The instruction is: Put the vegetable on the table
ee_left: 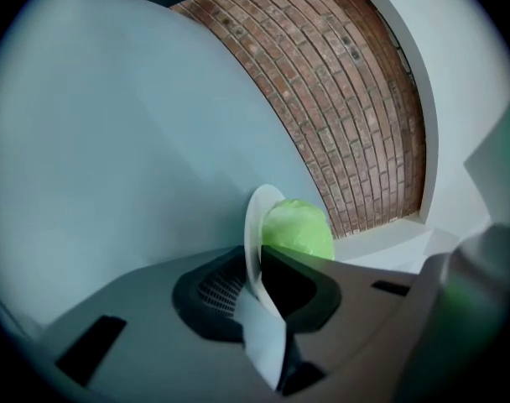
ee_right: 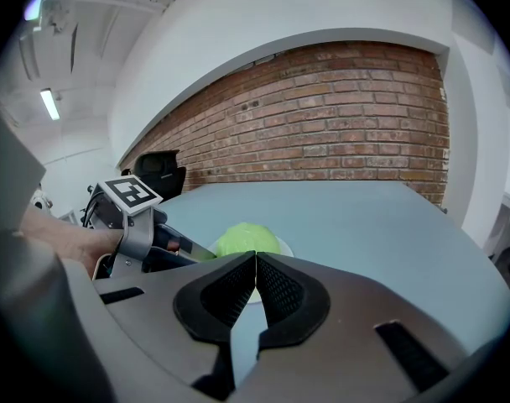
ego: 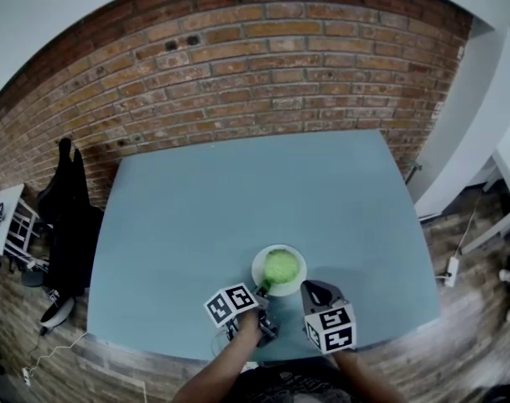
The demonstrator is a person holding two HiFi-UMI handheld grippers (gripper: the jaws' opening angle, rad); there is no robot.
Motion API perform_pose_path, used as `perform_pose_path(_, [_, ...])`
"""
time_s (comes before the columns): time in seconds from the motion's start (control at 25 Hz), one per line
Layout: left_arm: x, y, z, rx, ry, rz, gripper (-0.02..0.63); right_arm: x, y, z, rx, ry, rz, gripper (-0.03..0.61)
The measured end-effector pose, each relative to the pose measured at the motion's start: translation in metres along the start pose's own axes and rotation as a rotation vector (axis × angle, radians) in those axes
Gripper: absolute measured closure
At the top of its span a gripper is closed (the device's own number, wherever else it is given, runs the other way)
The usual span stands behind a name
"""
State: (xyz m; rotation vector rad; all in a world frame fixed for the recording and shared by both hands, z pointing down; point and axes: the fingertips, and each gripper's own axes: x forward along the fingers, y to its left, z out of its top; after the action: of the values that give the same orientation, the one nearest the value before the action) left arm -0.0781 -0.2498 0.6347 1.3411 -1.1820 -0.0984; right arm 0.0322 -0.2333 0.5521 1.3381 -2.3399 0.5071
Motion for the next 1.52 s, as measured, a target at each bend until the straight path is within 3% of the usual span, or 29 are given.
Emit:
perform_pose_path(0.4, [-0.003, 0.004, 0.000, 0.159, 0.058, 0.098, 0.541, 0.001, 0.007, -0.002, -0.007, 0.009, 0.013, 0.570])
perform_pose_path(0.72, [-0.005, 0.007, 0.001, 0.210, 0.090, 0.152, 0.540, 0.000, 0.009, -0.001, -0.001, 0.005, 0.018, 0.570])
perform_pose_path(1.0, [-0.006, 0.008, 0.000, 0.316, 0.105, 0.197, 0.540, 0.001, 0.012, -0.001, -0.003, 0.004, 0.017, 0.570])
perform_pose_path(1.24, [-0.017, 0.004, 0.010, 0.470, 0.060, 0.232, 0.540, -0.001, 0.015, 0.000, -0.002, 0.000, 0.013, 0.569])
perform_pose_path(1.52, [-0.036, -0.009, 0.012, 0.540, 0.016, 0.181, 0.540, -0.002, 0.027, 0.003, 0.004, -0.011, 0.023, 0.571])
